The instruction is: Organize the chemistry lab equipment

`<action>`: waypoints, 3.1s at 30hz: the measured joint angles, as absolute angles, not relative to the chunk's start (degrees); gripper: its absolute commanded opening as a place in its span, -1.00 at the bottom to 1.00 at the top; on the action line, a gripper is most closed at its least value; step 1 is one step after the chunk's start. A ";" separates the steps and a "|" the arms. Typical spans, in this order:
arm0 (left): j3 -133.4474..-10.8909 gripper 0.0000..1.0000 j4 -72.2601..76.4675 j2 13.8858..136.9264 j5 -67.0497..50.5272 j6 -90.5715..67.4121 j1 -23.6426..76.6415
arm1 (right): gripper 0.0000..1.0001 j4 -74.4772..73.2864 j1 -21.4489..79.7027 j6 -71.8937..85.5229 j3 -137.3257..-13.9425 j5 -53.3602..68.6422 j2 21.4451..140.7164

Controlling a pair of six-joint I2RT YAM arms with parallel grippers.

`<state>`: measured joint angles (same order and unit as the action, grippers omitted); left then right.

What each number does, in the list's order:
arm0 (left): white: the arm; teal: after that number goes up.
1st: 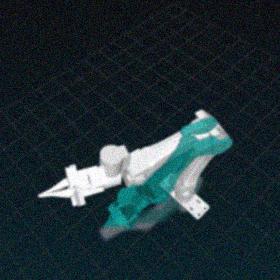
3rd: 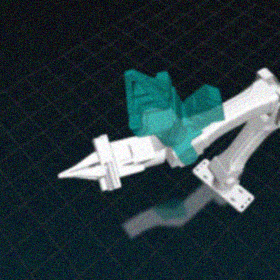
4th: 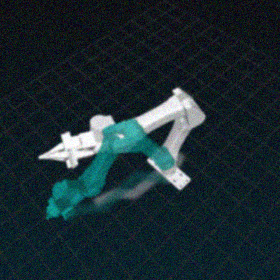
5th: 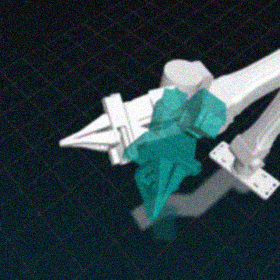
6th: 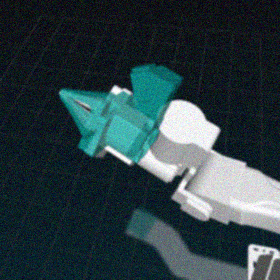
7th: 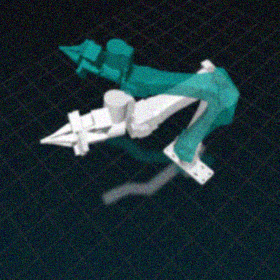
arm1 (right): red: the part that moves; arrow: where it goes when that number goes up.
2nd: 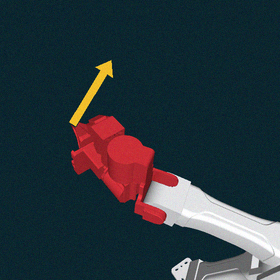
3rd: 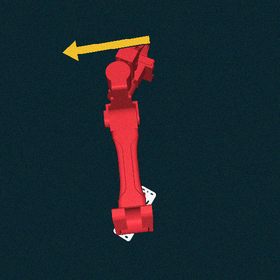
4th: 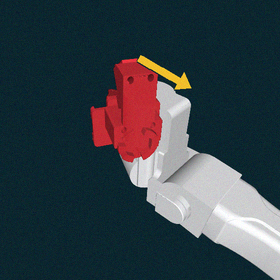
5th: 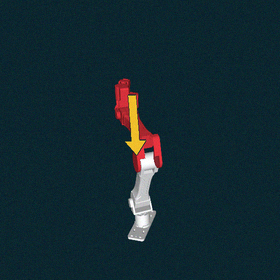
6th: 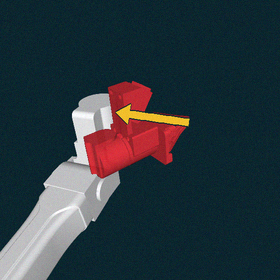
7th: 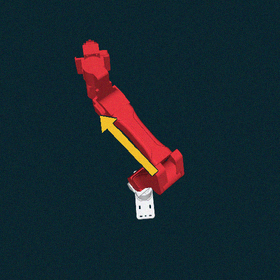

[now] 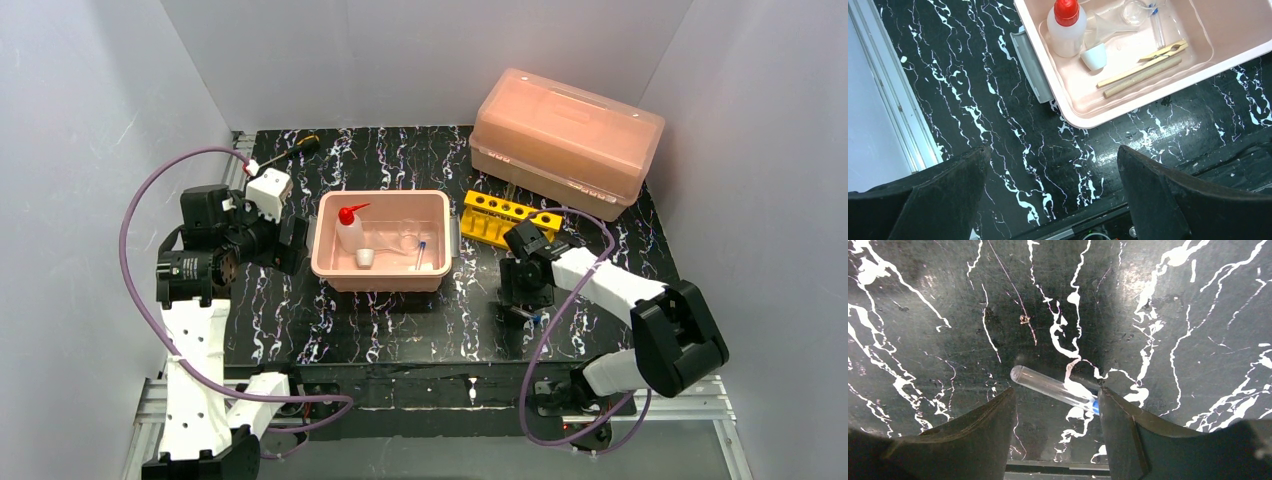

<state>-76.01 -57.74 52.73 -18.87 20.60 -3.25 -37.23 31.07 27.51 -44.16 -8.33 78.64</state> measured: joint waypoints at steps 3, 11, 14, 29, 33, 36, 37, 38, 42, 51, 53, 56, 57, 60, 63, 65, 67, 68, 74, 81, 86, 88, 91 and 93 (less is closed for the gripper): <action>-76.01 0.97 -57.88 52.38 -18.85 21.06 -3.25 | 0.33 -37.21 31.07 26.87 -44.14 -7.41 80.06; -75.76 0.97 -57.98 51.55 -18.83 21.91 -3.25 | 0.28 -37.01 31.07 26.64 -44.14 -5.79 80.25; -75.75 0.97 -57.98 51.55 -18.85 21.91 -3.25 | 0.21 -36.98 31.07 26.66 -44.14 -5.53 80.36; -75.75 0.97 -58.33 51.18 -18.48 22.00 -3.25 | -0.27 -36.10 31.09 26.79 -44.14 -5.98 82.26; -75.75 0.97 -58.33 51.18 -18.46 22.00 -3.25 | -0.46 -35.99 31.09 26.83 -44.08 -6.24 82.24; -75.75 0.97 -58.33 51.18 -18.46 22.00 -3.25 | -0.58 -35.92 31.13 27.00 -44.05 -6.26 82.24; -75.75 0.97 -58.33 51.20 -18.44 22.00 -3.25 | -0.63 -35.92 31.14 27.00 -44.05 -6.26 82.24; -75.77 0.97 -58.33 51.20 -18.44 21.98 -3.25 | -0.65 -35.90 31.16 27.04 -44.05 -6.26 82.24; -75.79 0.97 -58.33 51.27 -18.44 22.00 -3.25 | -0.69 -35.86 31.43 27.31 -44.05 -6.26 82.22; -75.83 0.97 -58.33 51.75 -18.44 21.94 -3.25 | -0.67 -39.52 33.98 28.32 -48.56 -5.80 73.09; -75.83 0.97 -58.33 52.06 -18.44 21.89 -3.25 | -0.66 -41.52 34.60 28.31 -54.18 -5.43 71.79; -75.83 0.97 -58.33 52.37 -18.44 21.87 -3.25 | -0.65 -43.36 35.58 28.27 -64.68 -4.35 71.83; -75.83 0.97 -58.33 52.40 -18.44 21.87 -3.25 | -0.64 -43.82 36.02 28.26 -68.45 -3.97 72.23; -75.83 0.97 -58.33 52.40 -18.44 21.87 -3.25 | -0.63 -44.95 37.59 28.05 -79.10 -2.79 75.36; -75.83 0.97 -58.33 52.39 -18.44 21.87 -3.25 | -0.62 -45.36 39.52 27.60 -90.02 -1.19 82.29; -75.82 0.97 -58.33 52.38 -18.45 21.87 -3.25 | -0.62 -45.36 40.67 27.20 -95.37 -0.34 87.51; -75.80 0.97 -58.33 52.38 -18.46 21.87 -3.25 | -0.60 -45.05 41.76 26.89 -99.17 0.54 93.28; -75.76 0.97 -58.31 52.38 -18.46 21.87 -3.25 | -0.60 -44.84 42.16 26.81 -100.25 0.83 95.77; -75.24 0.97 -58.25 52.36 -18.50 21.52 -3.25 | -0.23 -43.85 44.00 26.96 -100.68 1.75 108.54; -73.86 0.97 -57.20 52.25 -18.93 20.12 -3.25 | 0.97 -39.47 44.45 27.07 -97.64 1.34 108.92; -71.58 0.97 -55.08 51.73 -19.16 18.49 -3.25 | 0.97 -37.97 44.28 24.83 -94.47 -2.20 102.84; -70.10 0.97 -53.69 51.46 -19.38 17.61 -3.25 | 0.97 -37.05 44.00 23.88 -91.52 -3.59 98.10; -68.15 0.97 -51.39 51.49 -19.66 16.06 -3.25 | 0.97 -35.20 43.53 22.42 -87.05 -5.13 89.40; -67.07 0.97 -49.57 51.74 -19.79 15.01 -3.25 | 0.97 -33.35 43.31 21.45 -84.11 -6.00 83.47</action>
<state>-67.07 -49.57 51.74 -19.79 15.01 -3.25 -33.35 43.31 21.45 -84.11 -6.00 83.47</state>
